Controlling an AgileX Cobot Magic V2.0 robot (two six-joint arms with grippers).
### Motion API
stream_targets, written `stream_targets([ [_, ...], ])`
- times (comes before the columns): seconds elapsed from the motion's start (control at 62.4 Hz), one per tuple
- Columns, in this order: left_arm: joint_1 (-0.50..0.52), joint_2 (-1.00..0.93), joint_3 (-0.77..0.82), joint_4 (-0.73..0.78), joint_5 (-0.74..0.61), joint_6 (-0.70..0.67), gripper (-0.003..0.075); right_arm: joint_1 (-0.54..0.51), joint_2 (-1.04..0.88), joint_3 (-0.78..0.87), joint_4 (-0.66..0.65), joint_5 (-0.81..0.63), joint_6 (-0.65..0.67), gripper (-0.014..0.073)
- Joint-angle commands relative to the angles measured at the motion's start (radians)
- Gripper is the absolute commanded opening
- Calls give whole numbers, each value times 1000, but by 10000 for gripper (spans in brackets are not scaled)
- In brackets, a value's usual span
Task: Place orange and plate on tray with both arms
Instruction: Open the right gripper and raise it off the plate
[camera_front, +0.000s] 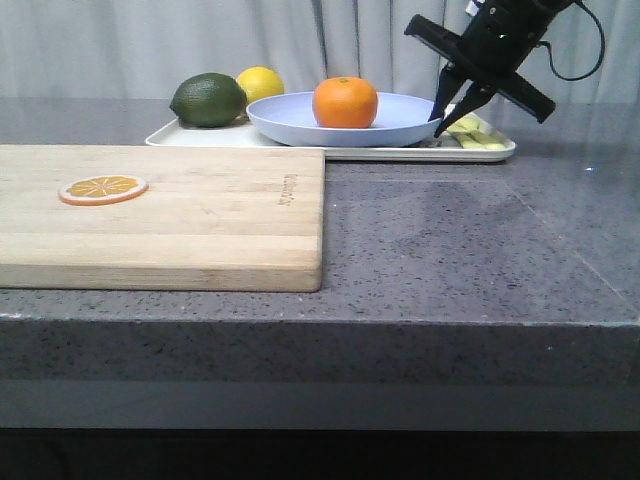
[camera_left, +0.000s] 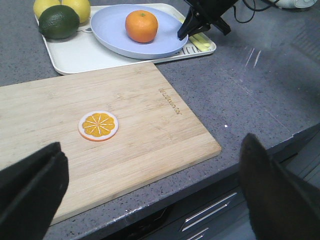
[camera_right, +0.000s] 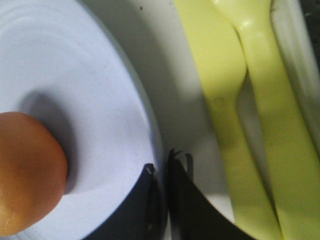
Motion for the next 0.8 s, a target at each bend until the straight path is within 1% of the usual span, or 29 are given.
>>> stream_targets([
  [0.0,4,8,-25,-18,-80,-9,673,-3,-67,-35,38,-22,-5,-64],
  [0.08,4,8,-25,-18,-80,-9,673,-3,-67,-35,38,-27,-5,-53],
  [0.144,4,8,-25,-18,-80,-9,673,-3,-67,-35,38,-29,-5,-3],
  [0.224,4,8,-25,-18,-80,-9,673,-3,-67,-35,38,-29,-5,103],
  [0.272,4,8,-25,-18,-80,-9,673,-3,-67,-35,38,-29,-5,200],
  [0.368,4,8,-25,-18,-80,-9,673,-3,-69,-35,38,-29,-6,351],
  [0.432,4,8,-25,-18,-80,-9,673,-3,-73,-35,31,-31,-8,419],
  [0.497,4,8,-25,-18,-80,-9,673,-2,-86,-35,-2,-39,-8,437],
  [0.641,4,8,-25,-18,-79,-9,673,-1,-149,-35,-110,-48,-10,436],
  [0.737,4,8,-25,-18,-79,-9,673,-1,-202,-35,-164,-44,-52,436],
  [0.785,4,8,-25,-18,-81,-9,673,-1,-234,-35,-175,-39,-98,436],
])
